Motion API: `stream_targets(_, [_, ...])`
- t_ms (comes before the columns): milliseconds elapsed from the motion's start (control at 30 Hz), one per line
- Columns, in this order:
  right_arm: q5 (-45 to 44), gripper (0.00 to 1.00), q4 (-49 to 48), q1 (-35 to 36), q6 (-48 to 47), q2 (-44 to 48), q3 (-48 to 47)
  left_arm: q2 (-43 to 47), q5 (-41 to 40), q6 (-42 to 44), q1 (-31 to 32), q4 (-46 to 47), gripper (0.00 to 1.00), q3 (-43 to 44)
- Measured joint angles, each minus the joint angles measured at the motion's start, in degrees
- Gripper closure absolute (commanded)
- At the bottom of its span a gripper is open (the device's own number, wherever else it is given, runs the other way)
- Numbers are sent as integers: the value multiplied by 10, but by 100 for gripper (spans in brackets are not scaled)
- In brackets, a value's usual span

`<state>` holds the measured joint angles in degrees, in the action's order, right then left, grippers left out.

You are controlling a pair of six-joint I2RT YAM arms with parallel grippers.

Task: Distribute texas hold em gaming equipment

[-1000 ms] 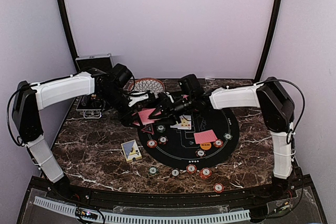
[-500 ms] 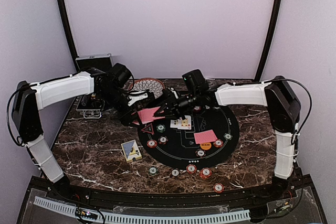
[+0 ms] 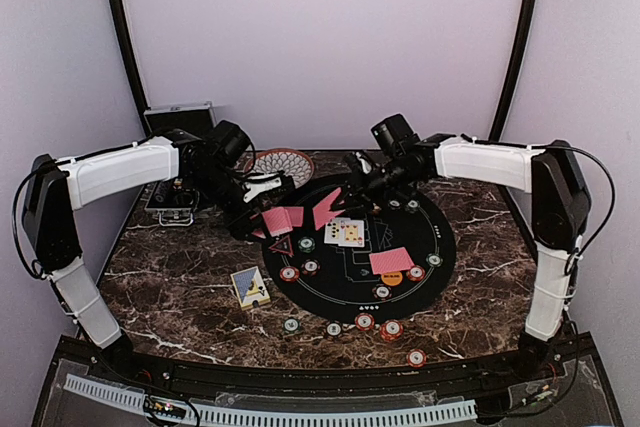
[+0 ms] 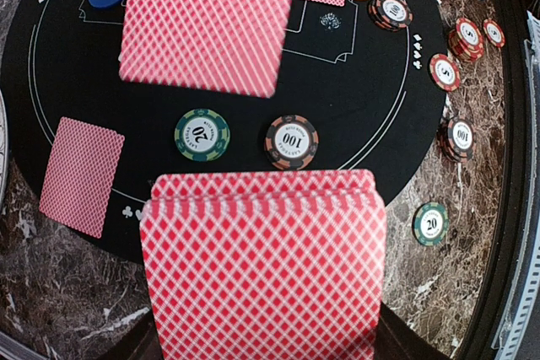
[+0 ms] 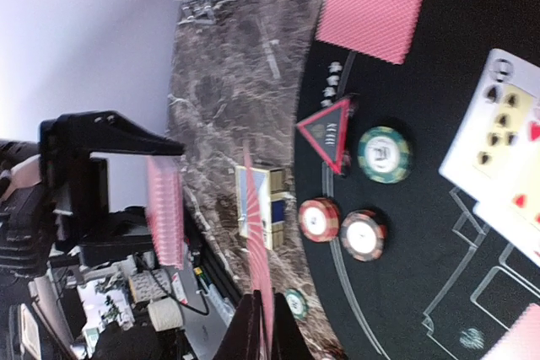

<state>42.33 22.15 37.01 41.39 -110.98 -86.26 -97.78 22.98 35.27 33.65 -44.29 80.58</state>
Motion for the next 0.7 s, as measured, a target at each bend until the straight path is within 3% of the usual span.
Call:
stream_targets(100, [-101, 99, 106, -8, -70, 0, -56, 0, 0, 0, 0, 0, 100, 0])
stream_targets(367, [-441, 100, 258, 6, -212, -8, -151, 2, 0, 0, 0, 0, 100, -1])
stream_targets(533, [-641, 100, 309, 47, -265, -63, -182, 3, 0, -2, 0, 0, 100, -1])
stream_targets(700, [-748, 100, 333, 85, -295, -125, -199, 4, -1, -2, 0, -1, 100, -2])
